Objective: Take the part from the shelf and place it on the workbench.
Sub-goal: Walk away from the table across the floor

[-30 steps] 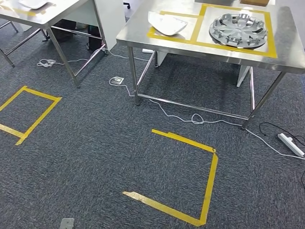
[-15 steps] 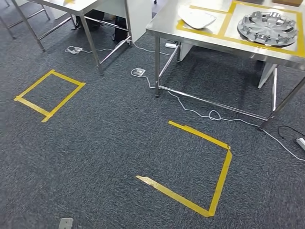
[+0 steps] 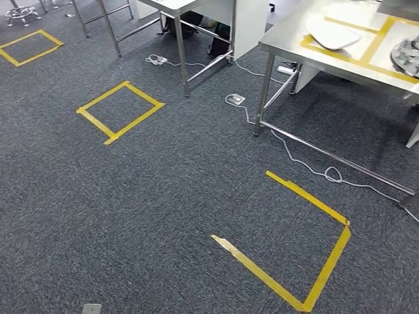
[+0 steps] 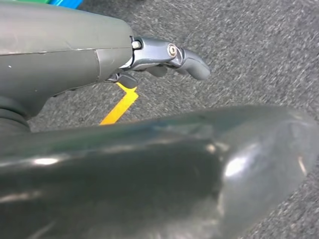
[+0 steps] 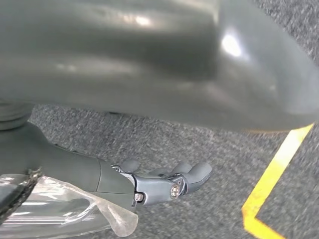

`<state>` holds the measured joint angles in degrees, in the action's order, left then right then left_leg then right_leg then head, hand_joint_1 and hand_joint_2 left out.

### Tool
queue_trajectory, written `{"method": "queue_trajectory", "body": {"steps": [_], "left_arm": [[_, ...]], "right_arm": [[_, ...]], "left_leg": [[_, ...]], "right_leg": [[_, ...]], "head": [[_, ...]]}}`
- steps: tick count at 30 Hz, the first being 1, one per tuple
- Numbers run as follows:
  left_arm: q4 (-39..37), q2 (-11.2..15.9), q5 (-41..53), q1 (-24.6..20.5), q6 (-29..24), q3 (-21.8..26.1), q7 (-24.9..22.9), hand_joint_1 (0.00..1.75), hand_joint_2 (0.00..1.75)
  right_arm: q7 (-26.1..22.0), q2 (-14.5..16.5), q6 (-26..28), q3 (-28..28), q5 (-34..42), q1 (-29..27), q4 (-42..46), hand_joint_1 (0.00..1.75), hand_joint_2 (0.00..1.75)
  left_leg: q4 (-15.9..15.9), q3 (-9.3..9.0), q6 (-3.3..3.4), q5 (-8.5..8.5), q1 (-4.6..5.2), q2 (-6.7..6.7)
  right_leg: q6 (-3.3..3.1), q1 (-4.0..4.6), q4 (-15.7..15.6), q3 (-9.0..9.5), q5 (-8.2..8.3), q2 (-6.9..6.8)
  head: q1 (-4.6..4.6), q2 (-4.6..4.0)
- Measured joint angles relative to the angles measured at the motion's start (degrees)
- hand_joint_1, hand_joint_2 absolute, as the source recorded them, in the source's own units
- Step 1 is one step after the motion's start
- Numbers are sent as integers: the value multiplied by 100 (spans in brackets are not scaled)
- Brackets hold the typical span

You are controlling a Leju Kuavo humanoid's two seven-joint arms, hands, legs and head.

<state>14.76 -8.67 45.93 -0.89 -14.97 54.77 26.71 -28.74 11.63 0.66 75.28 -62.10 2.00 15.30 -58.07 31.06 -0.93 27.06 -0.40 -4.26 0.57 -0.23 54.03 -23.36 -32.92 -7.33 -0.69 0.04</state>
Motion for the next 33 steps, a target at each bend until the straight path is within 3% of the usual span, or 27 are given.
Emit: {"method": "queue_trajectory", "body": {"steps": [2,4,6,7,8,9,10,11,13,15,16,19,22,25,26,27,30,32,33], "left_arm": [[-3,1,1,11,-2,2,7,0,0],[-5,-3,-1,18,-6,4,13,0,0],[-5,-5,-1,-5,-20,7,15,0,0],[-5,-3,2,-18,-26,9,15,0,0],[-5,-3,6,-26,-32,12,15,0,0],[-6,-4,11,-25,-34,14,15,0,0],[-7,-5,15,-20,-35,16,15,0,0],[-8,-7,17,-17,-37,17,15,0,0],[-10,-13,19,-23,-39,17,15,0,0],[-11,-19,19,-39,-44,17,15,0,0],[-13,-21,20,-38,-45,17,15,0,0],[-14,-21,25,-7,-46,21,15,0,0],[-15,-16,26,-2,-46,22,15,0,0],[-16,-16,34,-26,-40,23,15,0,0],[-16,-16,37,-29,-38,24,15,0,0],[-16,-15,36,-20,-38,25,15,0,0],[-16,-11,43,-34,-39,27,15,0,0],[-16,-12,56,-40,-40,31,16,0,0],[-16,-12,65,-27,-40,36,17,0,0]], "right_arm": [[-1,3,-6,-1,-1,27,0,0,0],[-4,5,-14,-1,-2,51,0,0,0],[-8,6,-31,-2,-4,36,0,0,0],[-9,6,-40,-2,-6,18,0,0,0],[-8,6,-51,-2,-9,-1,0,0,0],[-8,6,-57,-2,-12,-14,0,0,0],[-7,7,-60,-2,-14,-19,0,0,0],[-7,7,-63,-2,-16,-20,0,0,0],[-7,7,-67,-3,-17,-19,0,0,0],[-8,6,-69,-3,-17,-18,0,0,0],[-8,6,-69,-3,-17,-17,1,0,0],[-8,11,-70,-2,-17,-14,1,0,0],[-9,19,-70,-2,-16,-14,1,0,0],[-16,37,-84,-2,-24,-39,21,0,0],[-18,41,-90,-2,-29,-45,28,0,0],[-17,46,-93,-2,-33,-41,31,0,0],[-21,66,-104,-2,-44,-29,38,0,0],[-25,75,-114,-2,-51,-13,51,0,0],[-26,83,-118,-2,-57,-1,60,0,0]], "left_leg": [[33,29,111,31,19,69],[68,62,193,15,4,189],[85,99,264,-20,6,323],[84,119,286,-30,18,401],[84,131,301,-37,32,484],[83,135,308,-43,46,567],[81,133,311,-46,59,652],[77,127,312,-49,70,739],[60,132,295,-58,87,901],[34,195,238,-85,74,1045],[29,235,193,-109,61,1114],[46,308,89,-174,32,1286],[31,315,80,-167,35,1267],[-1183,834,-29,444,-8,649],[-1490,950,-74,568,-30,475],[-1322,835,-88,449,-47,438],[-211,191,-51,67,-32,143],[46,63,24,50,8,78],[45,77,65,43,18,137]], "right_leg": [[68,13,7,41,-21,-88],[126,-2,167,-26,-158,127],[146,-23,808,-363,-492,522],[142,-28,1253,-597,-663,642],[137,-29,1633,-819,-758,695],[129,-29,1840,-970,-742,716],[114,-28,1814,-1022,-601,729],[91,-28,1550,-963,-355,764],[26,-36,781,-716,115,1031],[-5,-41,337,-564,247,1286],[-11,-36,294,-544,232,1307],[-48,-34,239,-510,275,1165],[-60,-51,211,-501,297,1116],[-101,-53,171,-490,306,659],[-107,-47,168,-496,295,487],[-95,-47,169,-500,281,393],[-18,-24,176,-447,220,179],[56,-5,179,-410,185,80],[91,-10,170,-382,179,37]], "head": [[5,1],[36,1],[70,0],[76,0],[77,0],[77,0],[75,0],[75,0],[69,0],[62,0],[60,0],[53,0],[52,0],[8,0],[-10,0],[-12,0],[-10,0],[13,0],[23,0]]}}
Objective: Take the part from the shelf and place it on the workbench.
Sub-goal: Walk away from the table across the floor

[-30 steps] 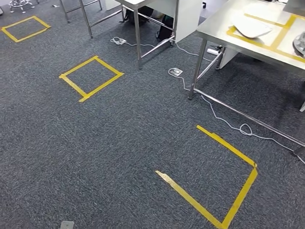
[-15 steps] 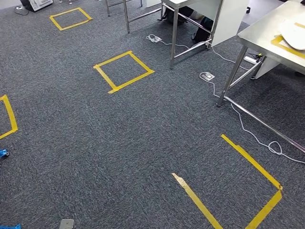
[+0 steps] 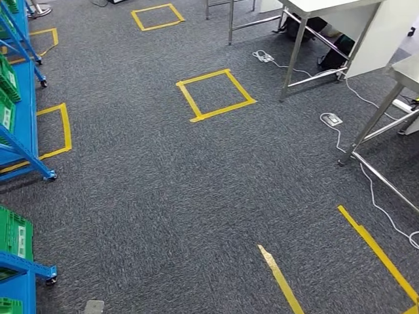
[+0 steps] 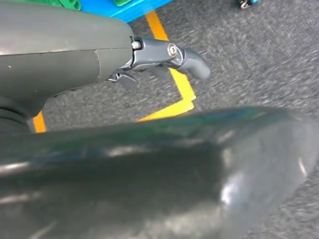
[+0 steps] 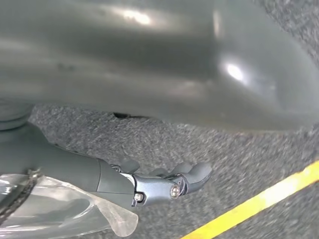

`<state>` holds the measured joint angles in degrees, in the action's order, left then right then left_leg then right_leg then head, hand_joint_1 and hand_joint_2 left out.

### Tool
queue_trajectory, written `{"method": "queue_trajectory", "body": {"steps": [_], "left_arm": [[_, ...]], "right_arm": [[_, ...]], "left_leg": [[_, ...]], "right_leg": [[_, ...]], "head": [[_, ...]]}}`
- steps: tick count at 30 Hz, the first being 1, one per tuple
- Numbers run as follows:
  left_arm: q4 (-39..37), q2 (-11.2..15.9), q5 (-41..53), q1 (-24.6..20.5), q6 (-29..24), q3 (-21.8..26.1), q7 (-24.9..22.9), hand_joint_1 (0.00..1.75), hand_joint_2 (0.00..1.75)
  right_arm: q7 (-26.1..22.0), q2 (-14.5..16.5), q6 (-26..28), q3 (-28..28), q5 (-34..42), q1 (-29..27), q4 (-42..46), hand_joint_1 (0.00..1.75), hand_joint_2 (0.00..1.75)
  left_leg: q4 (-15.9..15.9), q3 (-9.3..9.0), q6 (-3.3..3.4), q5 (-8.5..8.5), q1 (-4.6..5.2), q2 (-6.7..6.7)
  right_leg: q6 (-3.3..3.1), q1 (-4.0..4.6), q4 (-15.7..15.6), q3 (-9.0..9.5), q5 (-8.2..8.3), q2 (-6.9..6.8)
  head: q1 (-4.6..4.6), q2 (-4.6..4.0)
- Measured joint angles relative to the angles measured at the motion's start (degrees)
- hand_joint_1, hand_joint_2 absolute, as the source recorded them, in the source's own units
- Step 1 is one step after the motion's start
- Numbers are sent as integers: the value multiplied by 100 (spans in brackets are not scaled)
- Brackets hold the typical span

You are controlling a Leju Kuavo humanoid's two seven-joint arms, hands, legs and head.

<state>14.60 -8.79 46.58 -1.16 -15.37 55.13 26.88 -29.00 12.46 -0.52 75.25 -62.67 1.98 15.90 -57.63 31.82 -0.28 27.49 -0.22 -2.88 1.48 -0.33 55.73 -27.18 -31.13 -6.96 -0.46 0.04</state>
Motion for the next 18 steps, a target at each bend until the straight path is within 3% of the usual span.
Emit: {"method": "queue_trajectory", "body": {"steps": [1,3,5,7,8,9,10,12,14,16,17,18], "left_arm": [[0,0,9,16,0,8,1,0,0],[0,2,25,25,-2,25,2,0,0],[0,7,40,1,-7,46,3,0,0],[0,9,51,-14,-9,71,4,0,0],[0,9,54,-11,-9,80,4,0,0],[0,9,56,-9,-9,86,4,0,0],[0,9,56,-10,-9,89,4,0,0],[0,7,56,-19,-9,92,4,0,0],[0,5,56,-24,-8,96,6,0,0],[-1,4,56,-5,-7,105,8,0,0],[-1,6,56,7,-8,113,9,0,0],[-1,7,56,12,-8,119,10,0,0]], "right_arm": [[-2,9,-5,0,-7,10,11,0,0],[-13,24,-18,0,-23,11,29,0,0],[-22,28,-36,0,-37,-11,41,0,0],[-24,29,-51,0,-45,-33,53,0,0],[-24,30,-54,0,-45,-38,60,0,0],[-24,31,-55,0,-45,-39,66,0,0],[-24,31,-56,0,-45,-39,71,0,0],[-26,30,-57,0,-45,-41,81,0,0],[-28,30,-57,0,-47,-33,93,0,0],[-31,34,-57,0,-48,-20,105,0,0],[-33,39,-58,0,-48,-19,111,0,0],[-34,47,-60,0,-48,-19,116,0,0]], "left_leg": [[17,0,41,-11,-2,50],[61,-7,121,-49,-15,153],[83,-2,175,-72,-19,277],[82,6,196,-73,-5,428],[81,3,198,-72,0,509],[79,-4,197,-71,3,593],[75,-14,191,-68,3,682],[52,-14,160,-52,6,853],[27,31,91,-52,-3,994],[28,83,5,-79,-31,1119],[6,103,-28,-69,-34,1069],[-79,146,-54,-11,-28,934]], "right_leg": [[37,-16,-1,22,-16,4],[91,-47,163,-21,-163,246],[101,-59,834,-348,-520,577],[98,-56,1605,-767,-776,677],[93,-55,1739,-878,-737,688],[87,-56,1639,-885,-581,699],[75,-61,1325,-789,-335,744],[44,-89,546,-501,73,1019],[21,-100,168,-333,162,1225],[-15,-84,132,-290,148,1147],[-45,-85,116,-273,160,1076],[-77,-88,97,-260,170,995]], "head": [[6,0],[18,0],[42,0],[47,0],[48,0],[47,0],[49,0],[47,0],[43,0],[42,0],[39,0],[24,0]]}}
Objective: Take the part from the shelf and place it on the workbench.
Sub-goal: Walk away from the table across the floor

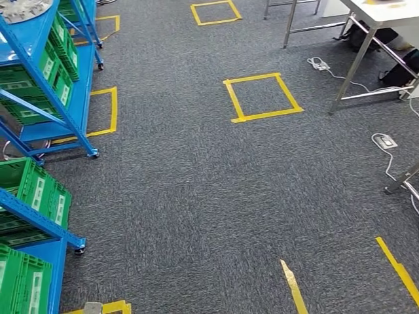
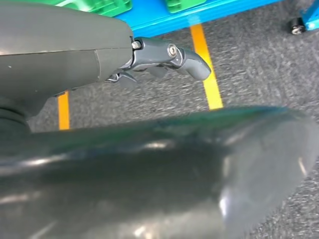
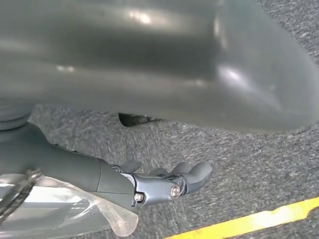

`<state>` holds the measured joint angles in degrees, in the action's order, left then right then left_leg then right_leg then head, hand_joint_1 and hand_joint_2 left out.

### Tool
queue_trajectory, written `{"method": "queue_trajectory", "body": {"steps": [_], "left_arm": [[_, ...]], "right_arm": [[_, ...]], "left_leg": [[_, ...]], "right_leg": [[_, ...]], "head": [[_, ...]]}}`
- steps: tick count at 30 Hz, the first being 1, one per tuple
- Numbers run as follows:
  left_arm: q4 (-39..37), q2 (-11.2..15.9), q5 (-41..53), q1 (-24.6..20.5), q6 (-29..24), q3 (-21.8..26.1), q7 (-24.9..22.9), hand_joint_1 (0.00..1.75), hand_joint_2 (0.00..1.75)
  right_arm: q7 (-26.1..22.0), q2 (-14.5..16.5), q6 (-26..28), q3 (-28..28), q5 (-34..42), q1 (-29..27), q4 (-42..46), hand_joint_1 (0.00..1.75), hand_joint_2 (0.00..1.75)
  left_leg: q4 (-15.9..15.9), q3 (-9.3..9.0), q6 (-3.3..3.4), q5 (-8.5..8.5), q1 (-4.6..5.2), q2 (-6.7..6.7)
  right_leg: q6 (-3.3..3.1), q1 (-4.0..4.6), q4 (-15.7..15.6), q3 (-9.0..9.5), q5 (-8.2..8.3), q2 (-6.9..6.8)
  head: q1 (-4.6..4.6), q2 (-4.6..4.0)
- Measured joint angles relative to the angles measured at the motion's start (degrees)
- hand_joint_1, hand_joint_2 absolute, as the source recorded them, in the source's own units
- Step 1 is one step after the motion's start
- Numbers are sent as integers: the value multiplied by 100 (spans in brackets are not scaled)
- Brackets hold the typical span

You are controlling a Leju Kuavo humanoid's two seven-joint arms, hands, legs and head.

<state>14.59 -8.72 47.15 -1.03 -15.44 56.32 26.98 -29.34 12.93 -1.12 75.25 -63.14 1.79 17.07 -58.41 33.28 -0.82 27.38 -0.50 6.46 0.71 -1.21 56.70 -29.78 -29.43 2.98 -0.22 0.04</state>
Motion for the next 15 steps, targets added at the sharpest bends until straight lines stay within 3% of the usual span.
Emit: {"method": "queue_trajectory", "body": {"steps": [2,3,5,6,8,9,11,12,14,15], "left_arm": [[-1,-2,2,-22,1,5,2,0,0],[-1,-5,5,-37,1,5,2,0,0],[-1,-9,15,-41,3,7,3,0,0],[-1,-8,22,-32,7,9,3,0,0],[-1,-3,39,-18,17,13,4,0,0],[-1,-1,48,-24,22,14,6,0,0],[-1,2,70,-49,27,16,15,0,0],[-1,2,80,-51,27,18,19,0,0],[-1,3,94,-29,27,26,24,0,0],[-1,2,94,-17,26,30,25,0,0]], "right_arm": [[-1,13,-2,1,1,-16,9,0,0],[-1,16,-2,1,2,-28,13,0,0],[-5,16,-2,2,1,-42,17,0,0],[-9,16,-2,2,1,-39,20,0,0],[-19,16,-5,2,0,-26,26,0,0],[-21,11,-8,2,0,-21,29,0,0],[-26,-5,-13,2,1,-11,31,0,0],[-28,-17,-13,2,1,-2,31,0,0],[-32,-31,-13,2,1,26,31,0,0],[-34,-34,-11,2,-1,39,31,0,0]], "left_leg": [[-507,234,-39,295,11,-387],[-894,419,-60,484,5,-505],[-1472,685,-89,674,-17,-578],[-1487,680,-94,613,-24,-597],[-920,368,-79,253,-26,-722],[-543,166,-63,108,-2,-877],[-62,-76,9,-4,43,-1103],[0,-94,46,25,69,-1124],[29,-85,128,21,73,-984],[45,-90,165,9,66,-917]], "right_leg": [[-52,6,-24,28,-3,-196],[-72,18,-24,34,-16,-301],[-86,35,-22,49,-42,-506],[-82,38,-21,60,-55,-593],[-56,39,-20,105,-88,-746],[-29,52,-17,120,-114,-817],[41,83,-12,136,-174,-952],[77,97,-16,149,-198,-1020],[133,86,-33,217,-231,-1128],[158,72,8,222,-281,-1048]], "head": [[-36,0],[-51,0],[-54,0],[-56,0],[-57,0],[-59,0],[-56,0],[-55,0],[-56,0],[-49,0]]}}
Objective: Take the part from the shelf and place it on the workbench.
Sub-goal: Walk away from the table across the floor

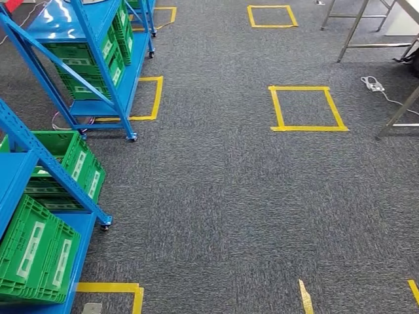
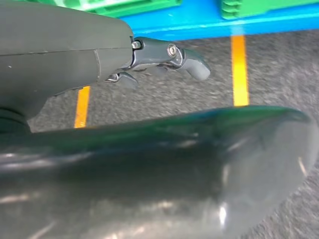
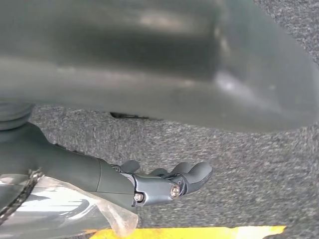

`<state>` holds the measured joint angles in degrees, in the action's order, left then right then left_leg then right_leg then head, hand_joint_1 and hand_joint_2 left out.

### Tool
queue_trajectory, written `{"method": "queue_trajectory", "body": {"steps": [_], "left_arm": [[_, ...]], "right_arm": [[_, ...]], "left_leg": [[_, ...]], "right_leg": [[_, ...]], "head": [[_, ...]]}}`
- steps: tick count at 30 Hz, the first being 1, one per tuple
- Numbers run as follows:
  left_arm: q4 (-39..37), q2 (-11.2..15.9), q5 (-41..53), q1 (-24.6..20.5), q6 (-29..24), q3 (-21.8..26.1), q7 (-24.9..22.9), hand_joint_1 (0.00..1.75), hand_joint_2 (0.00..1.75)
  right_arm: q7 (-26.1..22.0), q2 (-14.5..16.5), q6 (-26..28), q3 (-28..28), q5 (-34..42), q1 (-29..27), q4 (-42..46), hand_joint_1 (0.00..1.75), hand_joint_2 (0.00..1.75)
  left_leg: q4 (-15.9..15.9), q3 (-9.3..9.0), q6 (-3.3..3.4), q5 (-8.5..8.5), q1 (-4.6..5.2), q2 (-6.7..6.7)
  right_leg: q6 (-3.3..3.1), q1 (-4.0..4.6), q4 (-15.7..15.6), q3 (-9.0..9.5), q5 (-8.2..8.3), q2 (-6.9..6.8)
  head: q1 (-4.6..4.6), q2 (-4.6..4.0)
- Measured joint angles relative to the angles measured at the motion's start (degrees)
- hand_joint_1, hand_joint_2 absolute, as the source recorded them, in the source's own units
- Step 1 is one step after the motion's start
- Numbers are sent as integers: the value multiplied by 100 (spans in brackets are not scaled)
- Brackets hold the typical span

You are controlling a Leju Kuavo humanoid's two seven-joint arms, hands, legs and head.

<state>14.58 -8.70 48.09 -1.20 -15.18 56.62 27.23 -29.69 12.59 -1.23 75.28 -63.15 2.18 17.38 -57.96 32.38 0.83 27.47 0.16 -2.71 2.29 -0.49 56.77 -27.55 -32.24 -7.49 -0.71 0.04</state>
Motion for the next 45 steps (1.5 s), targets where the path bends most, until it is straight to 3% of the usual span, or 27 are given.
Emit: {"method": "queue_trajectory", "body": {"steps": [1,3,5,6,8,10,12,14,15,17,19,21,23,25,26,28,29,30,32,34,35,36,37,39,41,43,45], "left_arm": [[0,2,0,0,-2,4,2,0,0],[0,3,1,-19,-4,7,10,0,0],[0,3,2,-32,-5,12,16,0,0],[0,1,3,-29,-5,14,19,0,0],[0,-1,4,-23,-4,16,27,0,0],[-1,-7,5,-27,-1,17,36,0,0],[-2,-14,6,-29,3,19,43,0,0],[-5,-15,7,-10,5,26,46,0,0],[-7,-14,8,2,5,31,46,0,0],[-9,-11,9,-5,7,43,46,0,0],[-10,-15,11,-31,9,55,46,0,0],[-11,-18,14,-31,11,65,46,0,0],[-11,-15,14,-14,12,72,47,0,0],[-11,-12,12,-17,13,77,48,0,0],[-12,-13,11,-30,13,78,49,0,0],[-13,-14,13,-41,17,79,52,0,0],[-13,-15,14,-32,19,81,54,0,0],[-13,-16,14,-16,20,84,55,0,0],[-13,-14,11,-13,20,90,57,0,0],[-13,-10,8,-37,23,91,61,0,0],[-13,-9,7,-45,25,91,63,0,0],[-13,-11,7,-44,28,92,63,0,0],[-13,-13,8,-41,29,92,63,0,0],[-13,-16,9,-38,31,93,63,0,0],[-14,-23,9,-47,33,93,63,0,0],[-15,-31,10,-39,34,94,65,0,0],[-16,-31,11,-10,34,101,67,0,0]], "right_arm": [[-4,-2,4,0,-1,7,0,0,0],[-12,-15,20,0,-8,-6,-2,0,0],[-15,-33,37,1,-13,-26,-10,0,0],[-15,-42,42,1,-13,-30,-15,0,0],[-17,-57,48,2,-13,-28,-25,0,0],[-20,-79,52,2,-12,-28,-31,0,0],[-22,-102,57,1,-12,-27,-37,0,0],[-25,-110,60,1,-12,-17,-40,0,0],[-27,-111,60,2,-11,-13,-40,0,0],[-29,-111,60,2,-8,-18,-42,0,0],[-29,-111,60,3,-6,-36,-43,0,0],[-28,-111,60,3,-6,-39,-44,0,0],[-28,-111,60,4,-6,-28,-45,0,0],[-28,-112,60,3,-6,-25,-50,0,0],[-28,-114,60,3,-6,-24,-52,0,0],[-28,-117,60,2,-7,-11,-55,0,0],[-28,-118,60,2,-8,6,-58,0,0],[-28,-119,60,2,-10,25,-62,0,0],[-29,-120,63,2,-15,48,-74,0,0],[-30,-122,69,1,-16,30,-82,0,0],[-29,-124,70,1,-16,16,-85,0,0],[-28,-126,72,2,-16,2,-86,0,0],[-28,-128,73,2,-17,-5,-87,0,0],[-28,-135,79,2,-17,-9,-87,0,0],[-28,-153,86,1,-19,-9,-89,0,0],[-23,-166,93,0,-22,-5,-93,0,0],[-21,-168,98,0,-24,11,-98,0,0]], "left_leg": [[17,-7,37,-16,-12,72],[28,-11,90,-29,-23,224],[27,-12,113,-24,-11,397],[26,-18,116,-21,-4,486],[24,-43,107,-11,-1,667],[13,-57,78,8,-4,832],[-2,-24,20,13,-20,971],[3,15,-58,-5,-45,1094],[-14,30,-90,11,-49,1059],[-320,168,-141,207,-34,767],[-1030,506,-190,556,-44,435],[-1581,780,-234,716,-73,341],[-1348,662,-255,464,-93,281],[-599,276,-255,91,-78,67],[-302,124,-224,0,-60,-50],[-53,13,-142,1,-13,-154],[-42,17,-85,3,-10,-88],[-28,17,-47,-4,-10,-23],[-2,9,36,-27,-26,106],[4,13,92,-32,-33,255],[3,13,108,-30,-28,342],[2,7,114,-26,-20,430],[1,-3,118,-21,-13,521],[-1,-36,112,-6,-6,706],[-12,-49,83,15,-2,874],[-13,-20,20,12,-22,1010],[-7,11,-57,4,-46,1078]], "right_leg": [[18,-12,150,-56,-108,161],[28,-22,828,-383,-458,570],[16,-16,1575,-802,-699,720],[4,-12,1706,-924,-659,739],[-32,-9,1304,-860,-251,799],[-84,-23,535,-591,193,1054],[-116,-28,130,-400,297,1240],[-142,-18,48,-327,272,1163],[-167,-21,19,-309,286,1095],[-219,-34,-48,-254,300,925],[-254,-22,-65,-215,278,729],[-263,-13,-64,-192,248,542],[-246,-13,-63,-153,214,385],[-200,1,-58,-105,163,245],[-165,18,-52,-94,130,182],[-91,48,-47,-61,71,50],[-64,45,-52,-26,54,-14],[-35,31,-43,-3,25,-4],[6,0,208,-102,-159,267],[14,-14,941,-480,-504,615],[11,-13,1349,-709,-637,688],[1,-10,1625,-891,-674,721],[-15,-6,1687,-983,-588,739],[-68,-2,1144,-853,-115,830],[-124,-10,409,-577,255,1093],[-154,-8,120,-425,298,1236],[-191,-8,52,-364,309,1127]], "head": [[10,0],[37,0],[41,0],[45,0],[51,0],[58,0],[66,0],[73,0],[71,0],[45,0],[22,0],[21,0],[20,0],[18,0],[20,1],[38,1],[44,1],[51,0],[78,0],[116,1],[122,0],[121,0],[121,0],[120,0],[115,0],[114,0],[114,0]]}}
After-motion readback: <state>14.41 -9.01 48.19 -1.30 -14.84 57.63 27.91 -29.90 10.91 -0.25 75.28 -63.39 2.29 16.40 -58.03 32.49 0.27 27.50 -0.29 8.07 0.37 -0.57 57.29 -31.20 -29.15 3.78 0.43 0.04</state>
